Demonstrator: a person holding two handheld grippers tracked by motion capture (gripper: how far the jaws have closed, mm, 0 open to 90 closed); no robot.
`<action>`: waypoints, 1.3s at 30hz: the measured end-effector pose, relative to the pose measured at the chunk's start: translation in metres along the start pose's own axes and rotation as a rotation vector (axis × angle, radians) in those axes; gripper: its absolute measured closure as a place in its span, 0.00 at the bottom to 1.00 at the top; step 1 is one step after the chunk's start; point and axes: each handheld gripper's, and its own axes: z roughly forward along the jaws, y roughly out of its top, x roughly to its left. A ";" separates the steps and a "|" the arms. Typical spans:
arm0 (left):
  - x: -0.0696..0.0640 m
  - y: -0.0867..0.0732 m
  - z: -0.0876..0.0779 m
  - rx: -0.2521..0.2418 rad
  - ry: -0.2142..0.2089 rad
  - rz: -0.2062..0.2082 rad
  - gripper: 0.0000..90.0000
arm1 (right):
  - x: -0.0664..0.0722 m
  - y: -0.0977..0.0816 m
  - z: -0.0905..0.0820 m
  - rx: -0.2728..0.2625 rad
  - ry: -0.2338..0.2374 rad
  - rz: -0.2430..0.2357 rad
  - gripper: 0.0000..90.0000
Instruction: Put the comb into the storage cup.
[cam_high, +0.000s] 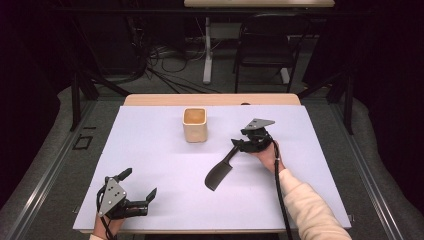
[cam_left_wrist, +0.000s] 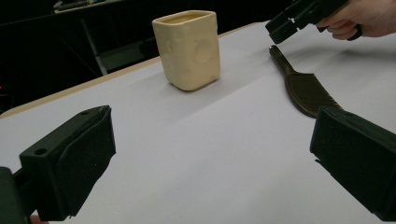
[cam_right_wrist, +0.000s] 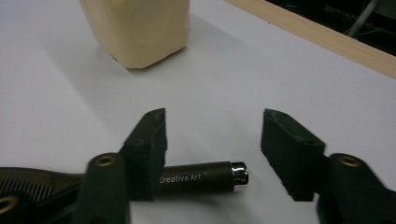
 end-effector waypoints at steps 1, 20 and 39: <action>0.000 0.000 0.000 0.002 -0.001 0.001 0.00 | -0.001 0.000 0.001 0.003 -0.006 -0.001 0.56; 0.000 0.000 0.000 0.007 0.003 0.002 0.00 | -0.006 -0.001 0.017 0.066 -0.084 -0.064 1.00; 0.000 0.000 -0.001 0.010 0.012 0.004 0.00 | -0.007 -0.003 0.019 0.140 -0.086 -0.062 1.00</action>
